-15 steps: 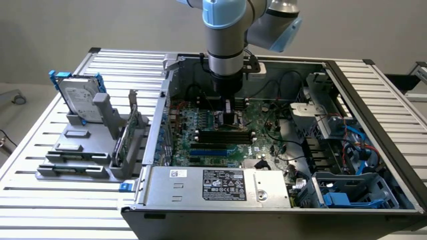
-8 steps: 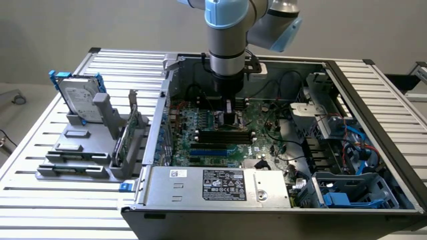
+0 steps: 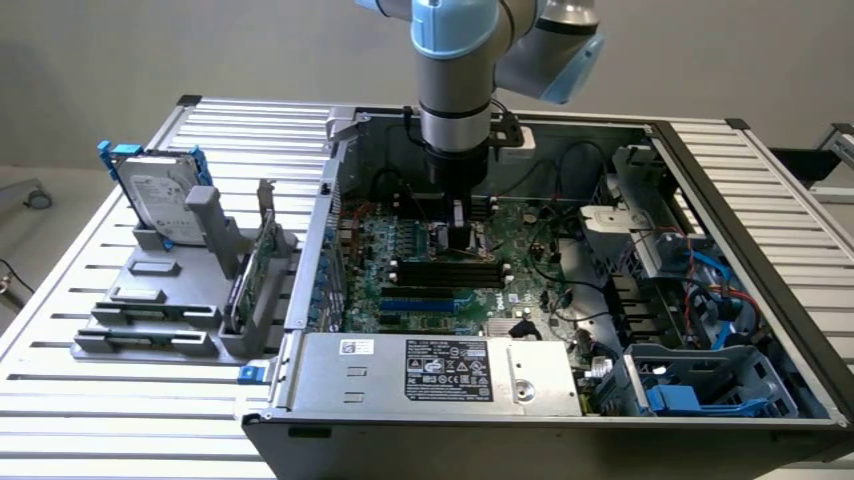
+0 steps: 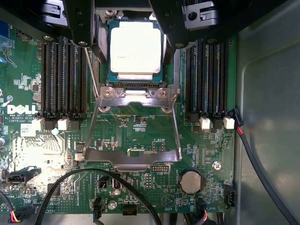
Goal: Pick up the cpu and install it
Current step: 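Place the cpu into insertion slot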
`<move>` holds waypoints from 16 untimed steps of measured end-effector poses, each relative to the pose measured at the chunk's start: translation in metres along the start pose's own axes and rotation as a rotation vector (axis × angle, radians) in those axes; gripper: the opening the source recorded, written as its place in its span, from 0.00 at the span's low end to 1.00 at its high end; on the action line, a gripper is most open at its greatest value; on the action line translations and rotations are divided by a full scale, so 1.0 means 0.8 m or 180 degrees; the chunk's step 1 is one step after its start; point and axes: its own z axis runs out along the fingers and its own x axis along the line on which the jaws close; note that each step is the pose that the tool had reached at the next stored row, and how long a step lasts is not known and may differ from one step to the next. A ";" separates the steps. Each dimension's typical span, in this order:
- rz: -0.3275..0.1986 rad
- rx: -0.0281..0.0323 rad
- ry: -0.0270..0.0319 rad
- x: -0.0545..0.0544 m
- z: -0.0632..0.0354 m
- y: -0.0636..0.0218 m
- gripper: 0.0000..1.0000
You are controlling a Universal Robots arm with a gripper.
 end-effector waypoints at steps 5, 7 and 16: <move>0.0002 0.0015 -0.0002 0.000 0.000 0.000 0.55; 0.0001 0.0015 0.0000 0.000 0.001 0.000 0.55; 0.0001 0.0015 -0.0001 0.001 0.001 0.002 0.55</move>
